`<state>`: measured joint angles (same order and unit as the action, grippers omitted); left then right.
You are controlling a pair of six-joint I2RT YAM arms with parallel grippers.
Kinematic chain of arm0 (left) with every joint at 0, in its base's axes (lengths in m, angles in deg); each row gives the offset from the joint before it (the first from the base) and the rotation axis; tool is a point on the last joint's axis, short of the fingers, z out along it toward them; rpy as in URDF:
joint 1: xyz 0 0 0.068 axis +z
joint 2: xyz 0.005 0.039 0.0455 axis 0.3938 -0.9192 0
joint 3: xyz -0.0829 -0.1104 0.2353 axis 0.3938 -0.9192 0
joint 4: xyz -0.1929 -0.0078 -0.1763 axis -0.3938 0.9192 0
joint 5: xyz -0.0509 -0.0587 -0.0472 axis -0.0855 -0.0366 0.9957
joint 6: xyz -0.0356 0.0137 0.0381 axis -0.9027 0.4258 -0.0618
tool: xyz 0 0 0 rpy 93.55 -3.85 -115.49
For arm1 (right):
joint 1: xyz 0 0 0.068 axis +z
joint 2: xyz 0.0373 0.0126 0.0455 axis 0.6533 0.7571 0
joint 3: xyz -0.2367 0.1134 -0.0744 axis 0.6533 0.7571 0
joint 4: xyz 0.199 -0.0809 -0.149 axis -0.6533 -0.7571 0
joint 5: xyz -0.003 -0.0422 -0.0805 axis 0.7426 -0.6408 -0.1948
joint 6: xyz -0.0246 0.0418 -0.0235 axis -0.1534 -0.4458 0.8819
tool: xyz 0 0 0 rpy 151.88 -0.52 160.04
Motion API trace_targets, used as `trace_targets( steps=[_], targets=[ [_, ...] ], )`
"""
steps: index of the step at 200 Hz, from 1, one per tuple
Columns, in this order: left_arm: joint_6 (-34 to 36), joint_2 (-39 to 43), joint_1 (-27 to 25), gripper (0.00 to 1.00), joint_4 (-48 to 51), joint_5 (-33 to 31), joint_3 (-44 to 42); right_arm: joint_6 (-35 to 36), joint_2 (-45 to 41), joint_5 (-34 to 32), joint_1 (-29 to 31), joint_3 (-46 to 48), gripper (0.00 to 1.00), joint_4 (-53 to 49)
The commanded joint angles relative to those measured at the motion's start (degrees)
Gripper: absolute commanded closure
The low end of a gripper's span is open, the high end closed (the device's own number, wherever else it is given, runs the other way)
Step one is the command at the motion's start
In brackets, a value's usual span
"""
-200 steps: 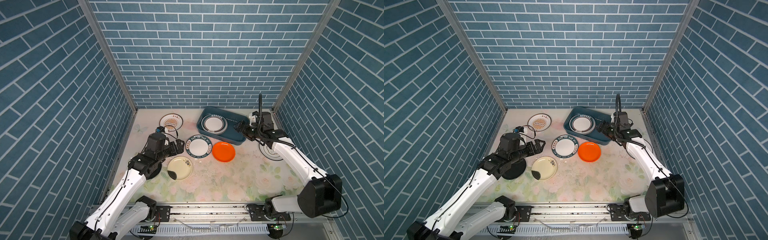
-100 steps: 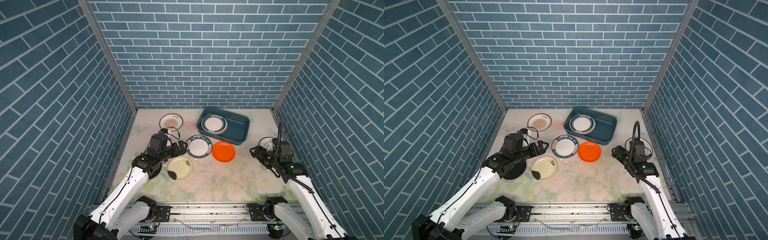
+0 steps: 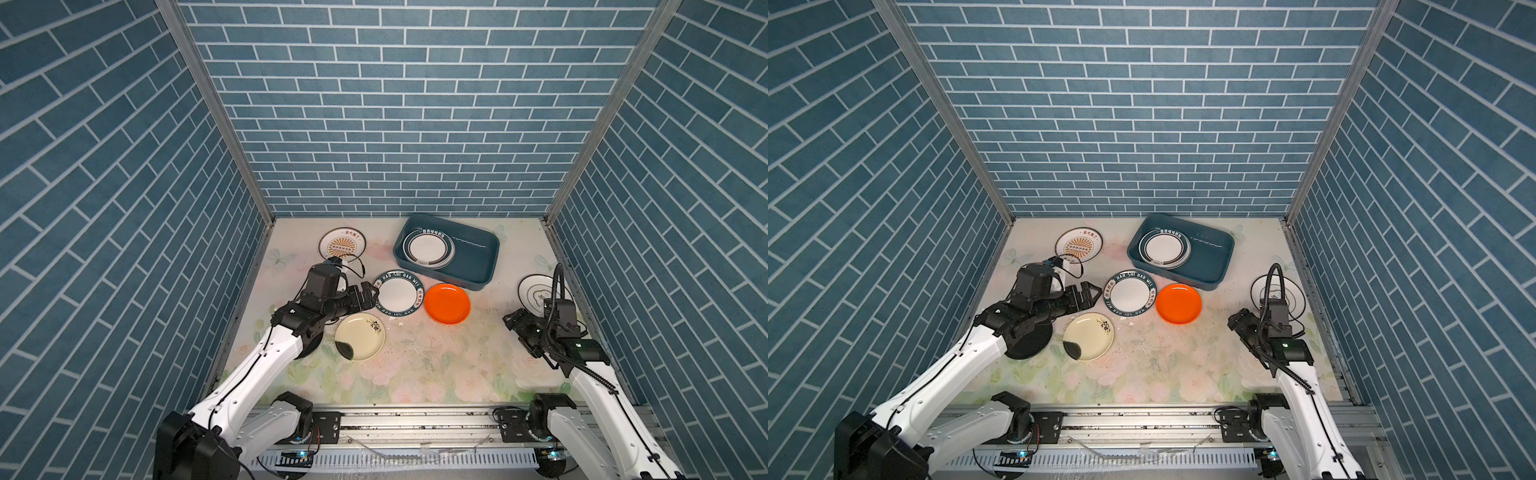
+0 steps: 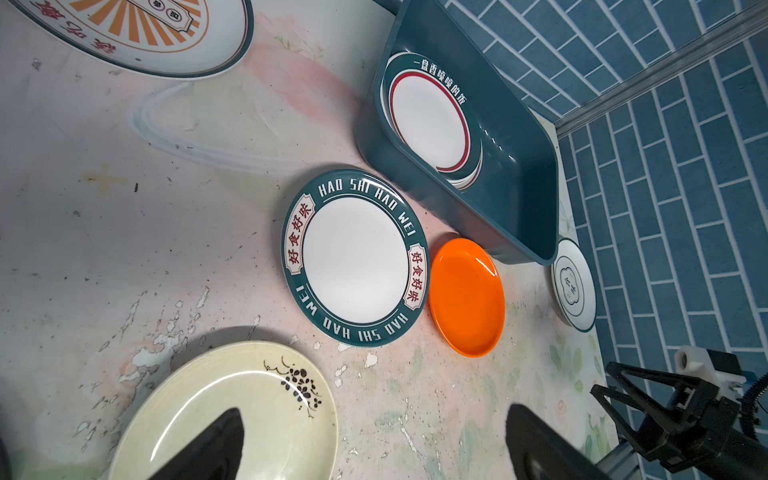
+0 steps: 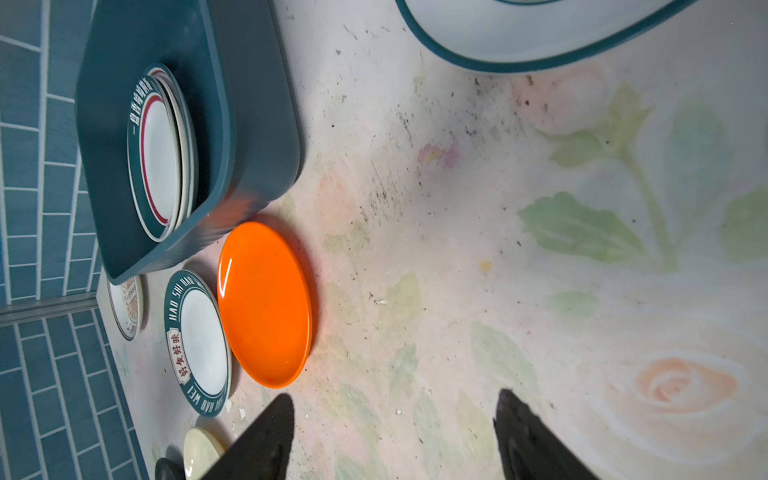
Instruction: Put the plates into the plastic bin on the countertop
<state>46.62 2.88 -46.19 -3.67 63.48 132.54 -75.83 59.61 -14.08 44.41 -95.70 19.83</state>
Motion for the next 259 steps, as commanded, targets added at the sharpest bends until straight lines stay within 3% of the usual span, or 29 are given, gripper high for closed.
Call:
trace_targets(
  steps=[1,60,100,174,240,259],
  targets=[
    [1.5,-0.6,0.2,0.00,-0.2,0.8,1.9,-3.6,0.4,1.0,-0.5,1.1,0.23,3.4],
    [1.8,-6.4,3.9,0.00,-5.5,2.4,1.1,-4.0,1.3,6.9,-0.8,1.9,0.23,8.7],
    [1.0,-12.2,9.1,0.00,-10.9,7.5,0.3,-3.8,1.0,10.8,-1.0,2.1,0.23,10.5],
    [-1.1,-22.1,13.8,0.01,-22.6,15.1,-1.5,-3.7,-1.2,17.1,-0.9,4.1,0.23,15.1],
    [-0.7,-31.9,13.9,0.19,-27.2,20.2,1.1,-3.5,-3.0,17.7,-1.0,5.1,0.23,14.3],
    [1.3,-33.6,13.9,0.23,-24.4,19.5,2.7,-3.5,-3.7,17.5,-1.0,5.4,0.23,14.1]
  ],
)
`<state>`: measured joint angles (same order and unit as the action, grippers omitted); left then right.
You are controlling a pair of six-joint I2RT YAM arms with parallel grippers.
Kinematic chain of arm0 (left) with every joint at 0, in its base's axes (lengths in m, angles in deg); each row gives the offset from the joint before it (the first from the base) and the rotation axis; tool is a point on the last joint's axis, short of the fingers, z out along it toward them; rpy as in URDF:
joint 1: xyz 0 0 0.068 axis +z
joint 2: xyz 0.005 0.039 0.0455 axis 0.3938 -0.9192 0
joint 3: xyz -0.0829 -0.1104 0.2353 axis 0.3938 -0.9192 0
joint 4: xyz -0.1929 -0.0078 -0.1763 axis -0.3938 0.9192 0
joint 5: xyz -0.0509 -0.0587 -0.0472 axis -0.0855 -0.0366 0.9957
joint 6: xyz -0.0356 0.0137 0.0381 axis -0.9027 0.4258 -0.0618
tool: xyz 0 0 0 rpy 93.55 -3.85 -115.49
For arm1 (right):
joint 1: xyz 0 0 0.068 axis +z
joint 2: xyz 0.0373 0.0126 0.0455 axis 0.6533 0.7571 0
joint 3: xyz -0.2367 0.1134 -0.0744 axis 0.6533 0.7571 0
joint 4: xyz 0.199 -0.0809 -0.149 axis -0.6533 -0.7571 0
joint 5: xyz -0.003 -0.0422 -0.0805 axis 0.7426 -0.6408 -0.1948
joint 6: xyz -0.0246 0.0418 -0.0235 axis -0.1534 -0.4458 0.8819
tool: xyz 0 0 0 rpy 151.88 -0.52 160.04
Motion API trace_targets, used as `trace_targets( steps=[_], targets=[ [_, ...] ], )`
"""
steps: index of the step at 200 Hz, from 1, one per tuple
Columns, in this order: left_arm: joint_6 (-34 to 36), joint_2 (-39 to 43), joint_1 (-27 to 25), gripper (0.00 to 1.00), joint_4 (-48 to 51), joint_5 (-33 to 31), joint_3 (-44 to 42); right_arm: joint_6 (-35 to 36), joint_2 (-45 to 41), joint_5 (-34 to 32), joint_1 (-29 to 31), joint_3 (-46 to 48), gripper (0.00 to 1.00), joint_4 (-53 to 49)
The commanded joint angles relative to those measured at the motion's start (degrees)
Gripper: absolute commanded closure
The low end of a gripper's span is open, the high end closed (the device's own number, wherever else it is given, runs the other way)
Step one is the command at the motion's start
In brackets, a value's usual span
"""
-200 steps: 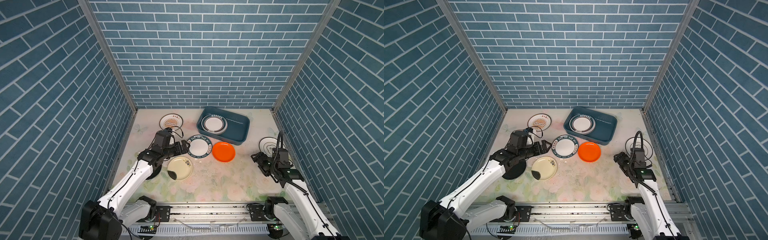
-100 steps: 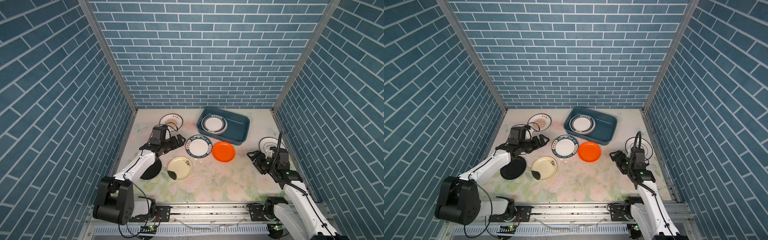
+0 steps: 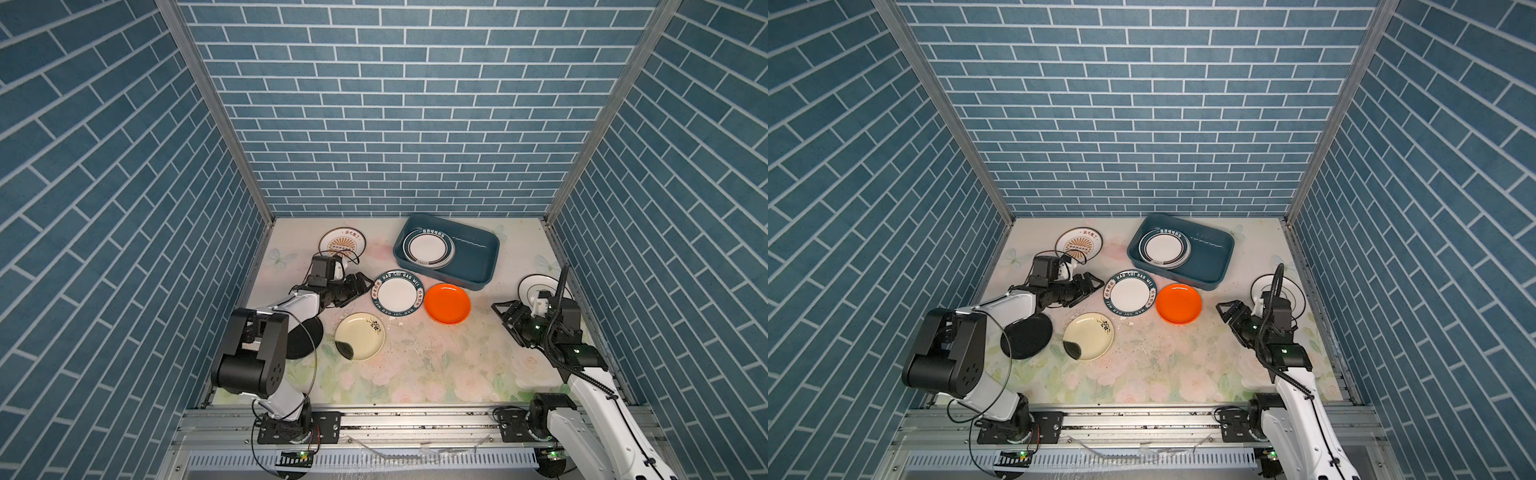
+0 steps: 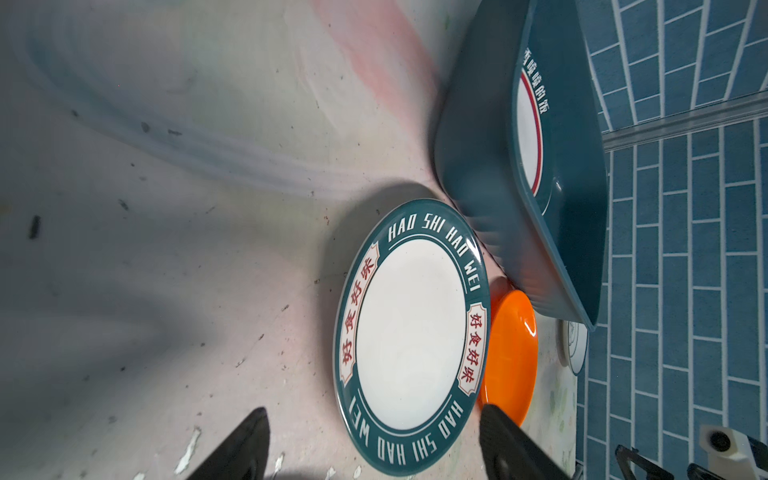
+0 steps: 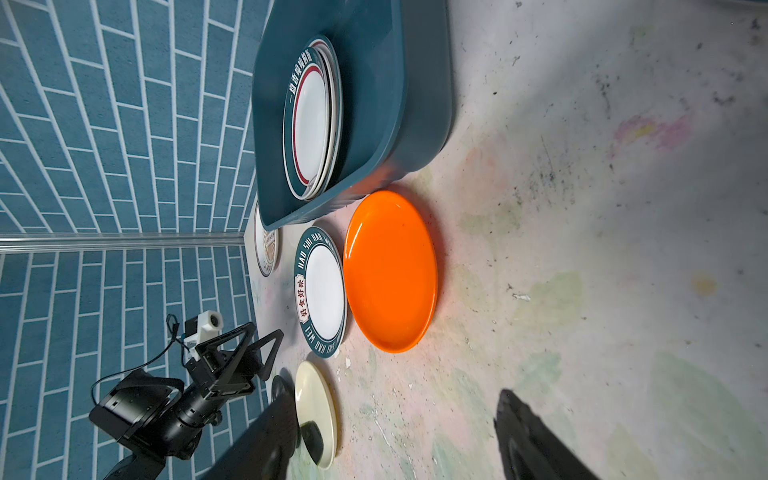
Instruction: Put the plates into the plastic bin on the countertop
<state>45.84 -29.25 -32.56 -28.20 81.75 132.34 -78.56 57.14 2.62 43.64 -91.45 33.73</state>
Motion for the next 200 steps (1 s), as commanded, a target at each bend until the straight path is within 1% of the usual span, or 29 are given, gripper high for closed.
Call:
trace_targets(
  steps=[1,10,24,81,114,139,157,200],
  targets=[
    [2.2,-1.5,0.2,0.23,0.5,1.1,3.0,-0.7,-1.3,0.8,-0.2,1.1,0.23,0.1],
    [3.2,-2.0,0.2,0.23,2.1,0.5,3.5,-0.7,-1.6,0.6,-0.2,1.3,0.23,-0.1],
    [3.5,-2.5,0.2,0.24,1.9,0.3,3.6,-0.7,-2.1,0.7,-0.2,1.7,0.23,-0.2],
    [-0.9,-7.6,0.1,0.34,-4.3,3.7,4.2,-1.1,-3.6,0.4,-0.2,3.2,0.22,-0.4],
    [-1.0,-8.5,-0.6,0.37,-4.9,3.7,4.8,-1.0,-4.8,-0.2,-0.3,3.6,0.23,-1.3],
    [1.0,-9.6,-1.8,0.42,-1.2,1.7,6.6,-1.0,-5.1,-1.1,-0.3,4.1,0.23,-2.2],
    [3.2,-10.6,-3.2,0.43,2.1,0.5,8.3,-0.2,-5.4,-2.6,-0.3,3.8,0.23,-3.9],
    [4.3,-11.5,-4.5,0.48,4.5,-1.5,9.3,0.7,-6.8,-3.9,-0.3,3.2,0.23,-6.2]
  ],
)
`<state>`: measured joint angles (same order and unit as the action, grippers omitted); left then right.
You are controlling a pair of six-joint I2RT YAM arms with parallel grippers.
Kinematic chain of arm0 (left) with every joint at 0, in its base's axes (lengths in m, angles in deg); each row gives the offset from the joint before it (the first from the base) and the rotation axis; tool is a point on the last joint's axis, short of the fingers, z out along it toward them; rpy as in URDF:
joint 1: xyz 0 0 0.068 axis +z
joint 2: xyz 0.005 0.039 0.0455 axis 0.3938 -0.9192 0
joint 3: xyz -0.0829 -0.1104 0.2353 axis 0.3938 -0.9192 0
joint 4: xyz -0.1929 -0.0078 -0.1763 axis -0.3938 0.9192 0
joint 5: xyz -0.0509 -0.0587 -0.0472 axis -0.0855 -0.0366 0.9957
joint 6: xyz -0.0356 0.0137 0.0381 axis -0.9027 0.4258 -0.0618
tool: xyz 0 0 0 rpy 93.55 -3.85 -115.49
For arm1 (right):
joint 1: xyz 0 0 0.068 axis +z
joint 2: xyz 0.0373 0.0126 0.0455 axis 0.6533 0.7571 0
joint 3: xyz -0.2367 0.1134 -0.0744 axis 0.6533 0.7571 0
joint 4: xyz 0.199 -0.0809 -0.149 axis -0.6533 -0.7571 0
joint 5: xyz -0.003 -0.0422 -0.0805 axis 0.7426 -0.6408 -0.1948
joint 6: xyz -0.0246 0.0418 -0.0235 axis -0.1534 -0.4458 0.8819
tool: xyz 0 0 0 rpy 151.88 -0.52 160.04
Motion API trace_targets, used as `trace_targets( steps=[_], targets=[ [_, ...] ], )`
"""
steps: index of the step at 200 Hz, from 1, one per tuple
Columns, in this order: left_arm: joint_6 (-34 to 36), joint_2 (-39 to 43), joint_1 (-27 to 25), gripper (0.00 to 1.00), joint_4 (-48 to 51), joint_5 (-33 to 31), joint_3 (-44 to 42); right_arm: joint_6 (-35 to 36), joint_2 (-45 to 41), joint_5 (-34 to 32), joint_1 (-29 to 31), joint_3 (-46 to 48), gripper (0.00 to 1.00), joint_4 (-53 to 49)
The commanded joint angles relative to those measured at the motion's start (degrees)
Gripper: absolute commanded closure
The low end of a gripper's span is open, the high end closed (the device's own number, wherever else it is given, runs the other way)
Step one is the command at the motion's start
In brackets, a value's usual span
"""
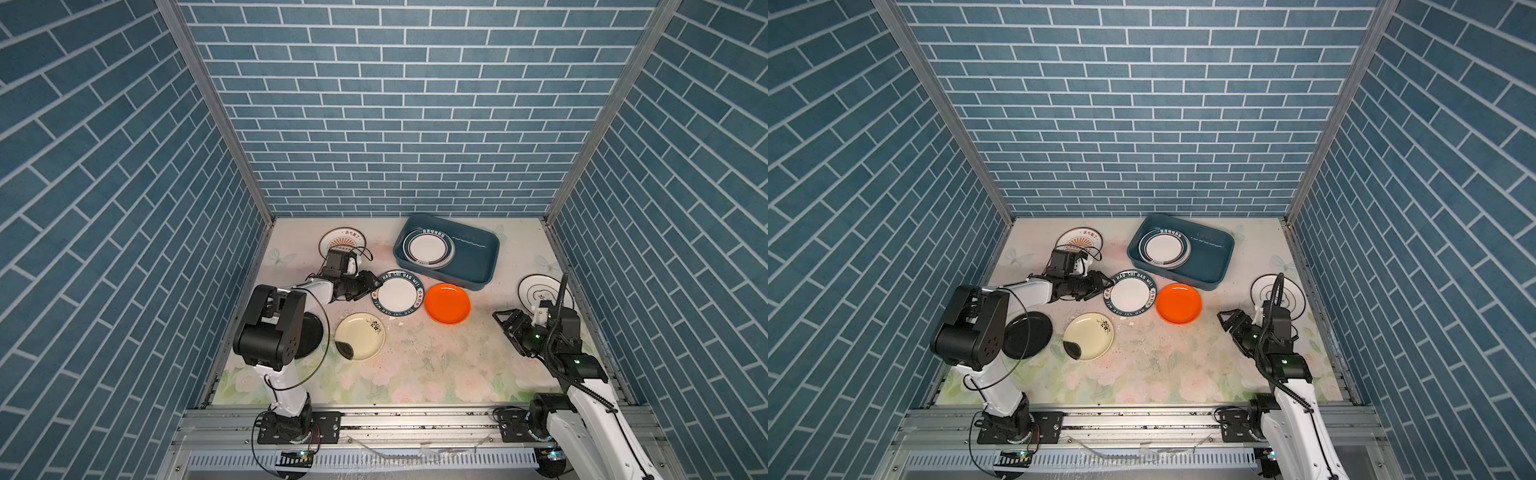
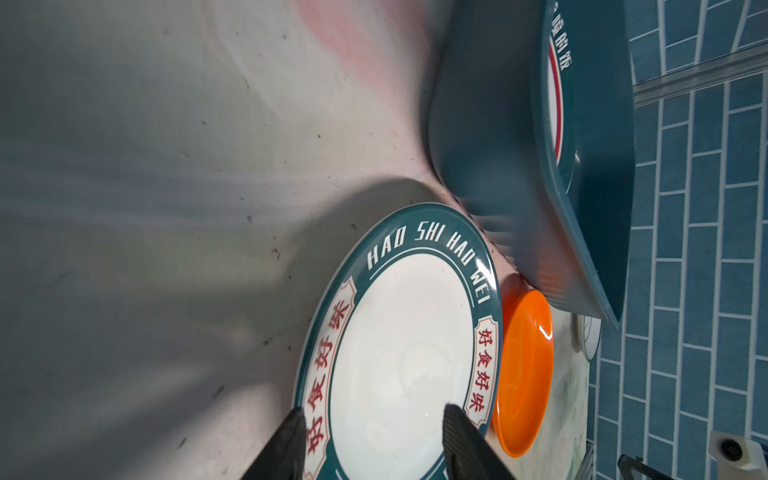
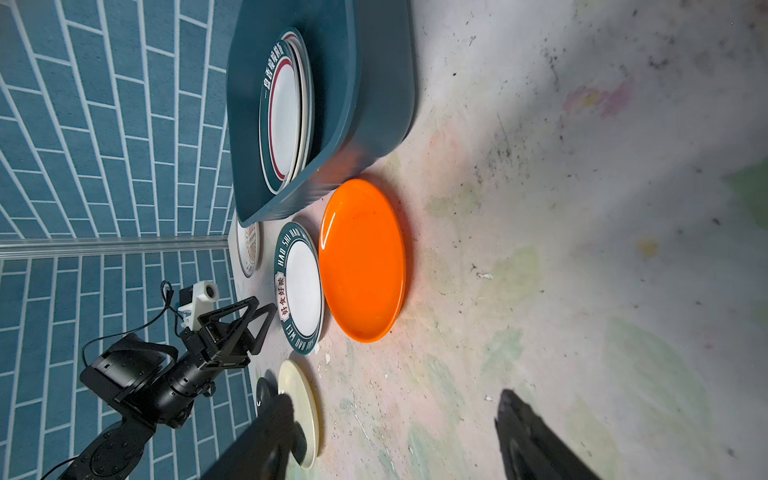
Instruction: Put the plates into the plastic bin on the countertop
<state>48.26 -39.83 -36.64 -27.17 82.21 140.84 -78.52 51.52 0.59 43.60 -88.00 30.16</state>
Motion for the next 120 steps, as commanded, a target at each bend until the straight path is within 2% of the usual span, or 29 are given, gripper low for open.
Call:
trace_targets(
  steps=[1,69,108,120],
  targets=[
    [1.9,-1.0,-0.4,0.48,3.5,-2.0,0.8,0.7,-1.2,-1.9,-0.3,-0.3,0.23,-2.7],
    [2.4,-2.2,-1.3,0.52,4.9,-2.7,1.1,1.5,-2.1,-2.3,-0.3,-0.3,0.23,-4.0],
    [2.7,1.6,-1.4,0.52,6.2,-4.1,0.4,1.8,-2.0,-2.0,-0.3,-0.4,0.23,-4.0],
    [2.9,3.6,-1.4,0.49,6.7,-5.4,0.0,1.9,-2.0,-2.0,-0.3,-0.5,0.23,-4.2]
  ],
)
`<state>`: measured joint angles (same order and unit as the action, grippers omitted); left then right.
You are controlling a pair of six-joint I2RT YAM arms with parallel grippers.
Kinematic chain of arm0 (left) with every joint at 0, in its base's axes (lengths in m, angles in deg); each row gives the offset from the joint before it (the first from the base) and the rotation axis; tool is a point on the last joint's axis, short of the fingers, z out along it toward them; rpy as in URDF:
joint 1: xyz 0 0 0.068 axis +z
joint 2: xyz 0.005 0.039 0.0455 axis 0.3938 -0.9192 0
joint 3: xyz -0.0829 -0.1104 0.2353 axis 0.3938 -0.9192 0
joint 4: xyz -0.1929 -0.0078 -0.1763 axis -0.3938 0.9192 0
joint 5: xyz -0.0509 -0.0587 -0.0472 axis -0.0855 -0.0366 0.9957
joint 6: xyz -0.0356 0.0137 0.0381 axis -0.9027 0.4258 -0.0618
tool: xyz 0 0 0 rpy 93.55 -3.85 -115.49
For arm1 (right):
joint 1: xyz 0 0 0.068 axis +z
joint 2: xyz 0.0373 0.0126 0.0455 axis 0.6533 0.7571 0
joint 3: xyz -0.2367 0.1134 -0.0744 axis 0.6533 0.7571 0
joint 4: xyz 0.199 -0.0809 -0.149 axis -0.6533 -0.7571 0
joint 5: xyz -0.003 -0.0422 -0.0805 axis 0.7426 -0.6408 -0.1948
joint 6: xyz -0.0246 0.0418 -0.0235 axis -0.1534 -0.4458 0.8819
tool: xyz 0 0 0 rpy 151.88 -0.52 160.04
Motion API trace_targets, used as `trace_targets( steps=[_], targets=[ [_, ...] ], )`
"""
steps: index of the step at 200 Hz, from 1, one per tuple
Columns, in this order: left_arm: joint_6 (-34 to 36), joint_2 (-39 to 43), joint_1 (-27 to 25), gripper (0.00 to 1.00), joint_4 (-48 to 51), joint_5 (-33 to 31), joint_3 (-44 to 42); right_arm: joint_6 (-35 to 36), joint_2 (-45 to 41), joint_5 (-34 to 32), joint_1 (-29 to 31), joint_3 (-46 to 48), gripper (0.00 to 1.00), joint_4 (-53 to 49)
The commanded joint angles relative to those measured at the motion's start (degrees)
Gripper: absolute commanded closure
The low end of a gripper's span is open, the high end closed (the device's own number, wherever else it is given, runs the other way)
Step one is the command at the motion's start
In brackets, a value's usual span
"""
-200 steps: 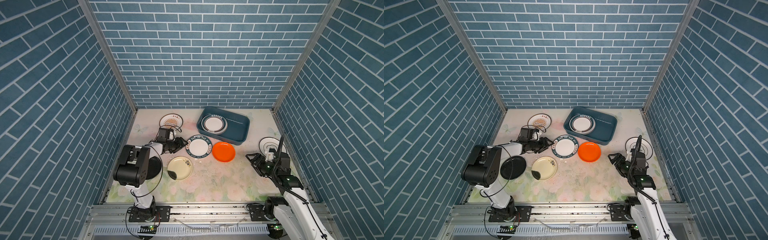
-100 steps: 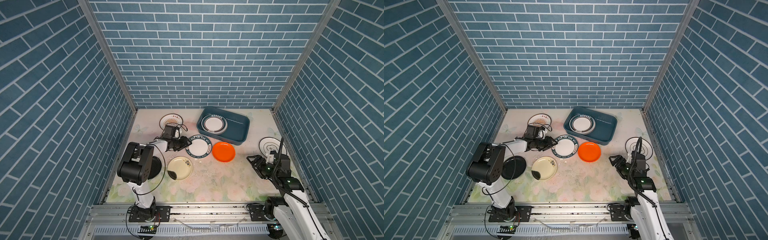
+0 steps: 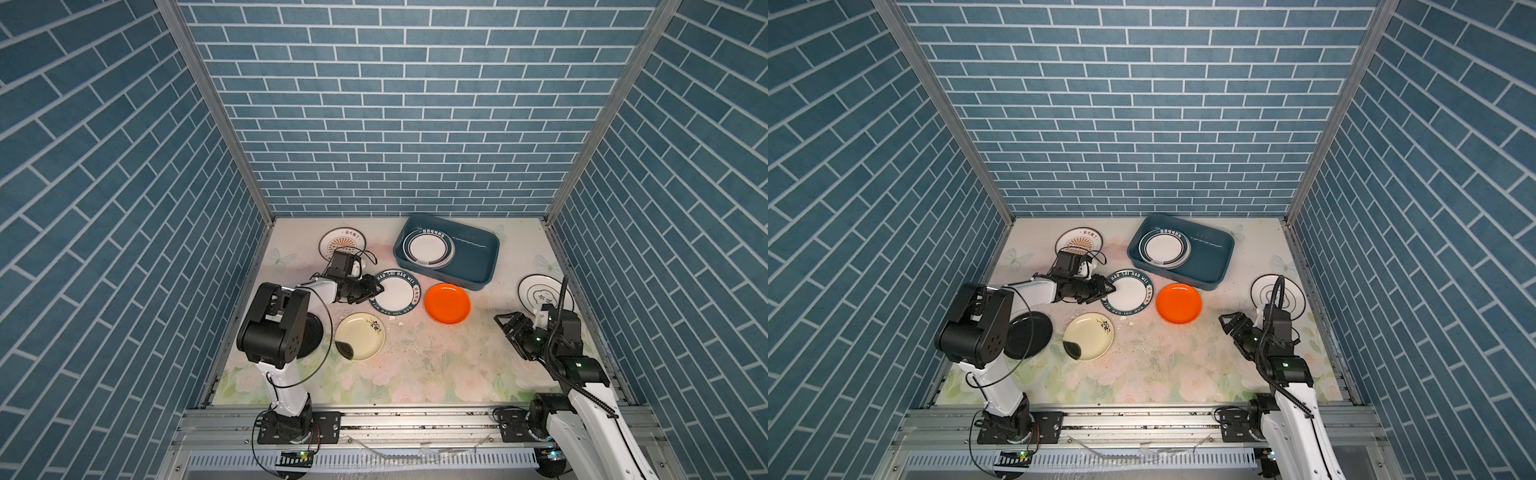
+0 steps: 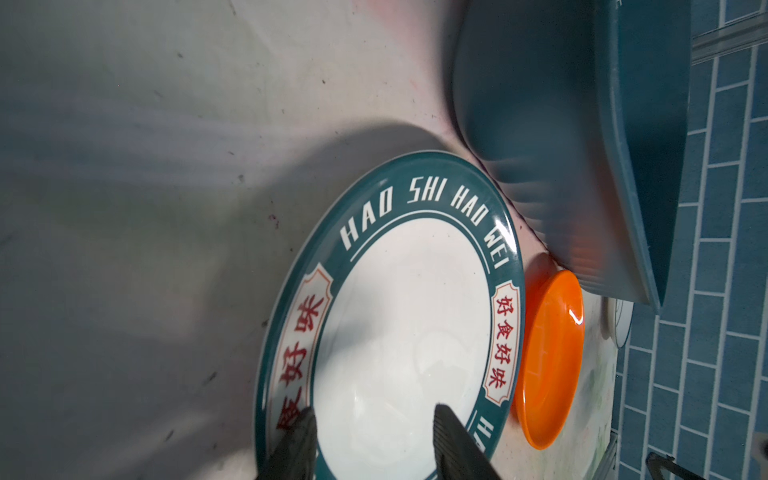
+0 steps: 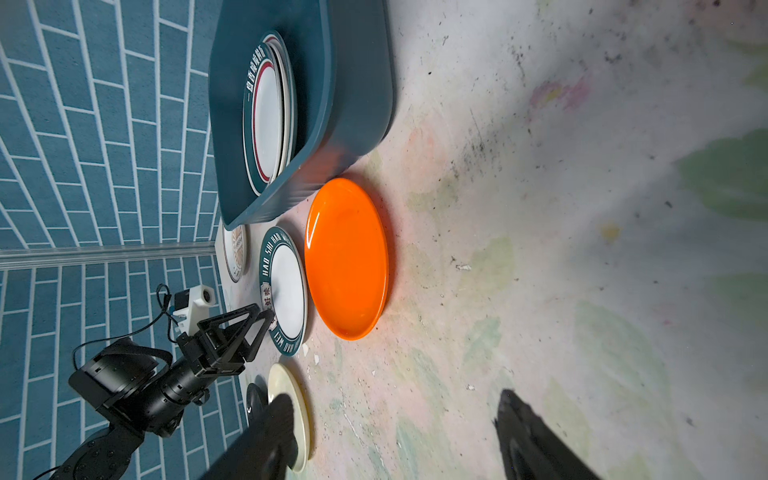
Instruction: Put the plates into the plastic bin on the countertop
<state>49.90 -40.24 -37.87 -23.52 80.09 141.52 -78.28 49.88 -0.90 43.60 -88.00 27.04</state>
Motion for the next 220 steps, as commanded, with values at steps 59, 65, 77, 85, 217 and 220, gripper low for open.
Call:
trace_targets(
  steps=[59,65,77,85,217,220],
  targets=[
    [3.3,5.6,-0.2,0.45,6.4,-7.3,0.1,2.3,0.4,-0.4,-0.3,-0.9,0.23,-1.0],
    [3.3,4.9,-0.2,0.45,6.3,-7.0,0.2,2.3,0.4,-0.4,-0.3,-0.8,0.23,-1.0],
    [3.1,3.4,-0.1,0.46,6.0,-6.6,0.6,2.4,0.3,-0.3,-0.3,-0.9,0.23,-1.1],
    [2.9,2.5,-0.2,0.46,5.7,-6.3,0.9,2.4,0.2,-0.2,-0.3,-0.9,0.23,-1.2],
    [1.1,-2.4,-0.2,0.74,2.9,-4.4,2.3,3.4,-0.9,-1.0,-0.3,-1.5,0.23,-4.0],
    [1.2,-2.3,-0.2,0.74,3.0,-4.4,2.3,3.4,-0.9,-1.0,-0.3,-1.5,0.23,-4.0]
  ],
)
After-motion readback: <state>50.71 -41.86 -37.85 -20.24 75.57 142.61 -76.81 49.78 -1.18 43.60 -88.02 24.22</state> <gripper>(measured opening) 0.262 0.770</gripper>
